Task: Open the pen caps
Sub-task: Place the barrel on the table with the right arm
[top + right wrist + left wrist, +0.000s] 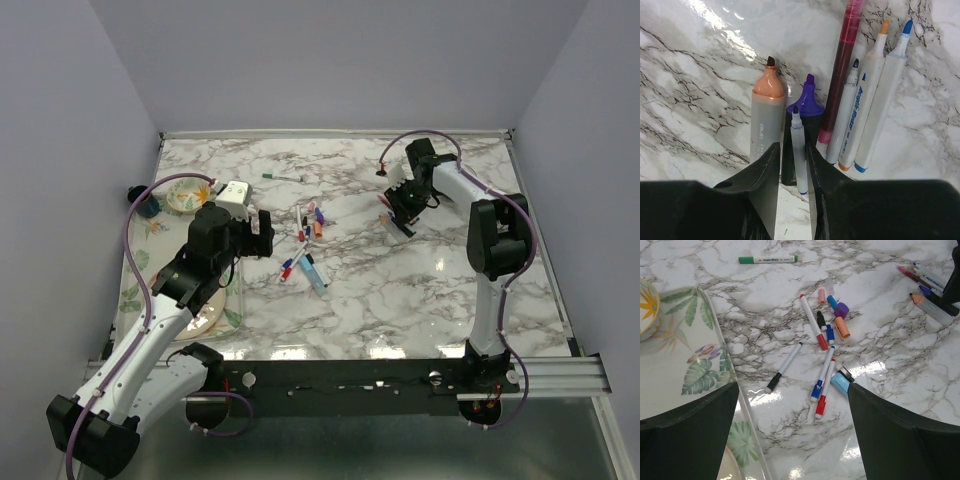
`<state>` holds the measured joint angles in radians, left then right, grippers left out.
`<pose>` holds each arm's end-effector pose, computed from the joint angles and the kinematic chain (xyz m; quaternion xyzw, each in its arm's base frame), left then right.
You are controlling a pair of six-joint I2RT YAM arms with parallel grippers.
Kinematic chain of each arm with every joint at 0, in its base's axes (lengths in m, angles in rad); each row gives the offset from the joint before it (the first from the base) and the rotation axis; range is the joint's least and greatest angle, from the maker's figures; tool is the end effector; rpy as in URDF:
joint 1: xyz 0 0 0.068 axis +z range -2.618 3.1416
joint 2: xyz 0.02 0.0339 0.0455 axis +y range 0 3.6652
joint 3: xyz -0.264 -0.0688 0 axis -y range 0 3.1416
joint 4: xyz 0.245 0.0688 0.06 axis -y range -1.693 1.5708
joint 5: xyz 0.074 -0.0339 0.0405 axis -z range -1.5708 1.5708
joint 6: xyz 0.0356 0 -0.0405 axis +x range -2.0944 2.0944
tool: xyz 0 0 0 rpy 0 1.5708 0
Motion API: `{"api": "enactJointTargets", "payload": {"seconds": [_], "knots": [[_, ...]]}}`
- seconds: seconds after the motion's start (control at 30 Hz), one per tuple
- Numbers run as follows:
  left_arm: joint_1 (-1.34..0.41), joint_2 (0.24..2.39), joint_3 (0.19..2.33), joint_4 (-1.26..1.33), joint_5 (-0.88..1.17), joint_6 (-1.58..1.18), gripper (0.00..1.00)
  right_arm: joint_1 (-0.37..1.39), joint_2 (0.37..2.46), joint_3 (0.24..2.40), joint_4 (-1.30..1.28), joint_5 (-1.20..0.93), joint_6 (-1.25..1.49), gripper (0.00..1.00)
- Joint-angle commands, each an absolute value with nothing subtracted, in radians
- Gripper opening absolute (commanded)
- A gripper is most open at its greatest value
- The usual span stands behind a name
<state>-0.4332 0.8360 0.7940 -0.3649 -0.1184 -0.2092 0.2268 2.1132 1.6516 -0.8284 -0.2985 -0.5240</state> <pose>0.1749 -0.0762 0.3158 0.0609 0.8323 -0.1263 0.5362 0.4189 0.1074 0.1804 -0.3784 0.9033 0.1251 0.1587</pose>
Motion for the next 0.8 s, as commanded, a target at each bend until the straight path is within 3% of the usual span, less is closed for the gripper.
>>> {"api": "enactJointTargets", "payload": {"seconds": [0.0, 0.5, 0.77], "knots": [[-0.428, 0.836, 0.782, -0.364, -0.100, -0.196, 0.99, 0.219, 2.100, 1.669, -0.842, -0.267, -0.529, 0.39], [-0.428, 0.841, 0.781, -0.361, -0.084, -0.196, 0.99, 0.221, 2.030, 1.649, -0.828, -0.261, -0.523, 0.42], [-0.426, 0.854, 0.781, -0.361, -0.081, -0.196, 0.99, 0.221, 1.873, 1.545, -0.776, -0.287, -0.502, 0.43]]}}
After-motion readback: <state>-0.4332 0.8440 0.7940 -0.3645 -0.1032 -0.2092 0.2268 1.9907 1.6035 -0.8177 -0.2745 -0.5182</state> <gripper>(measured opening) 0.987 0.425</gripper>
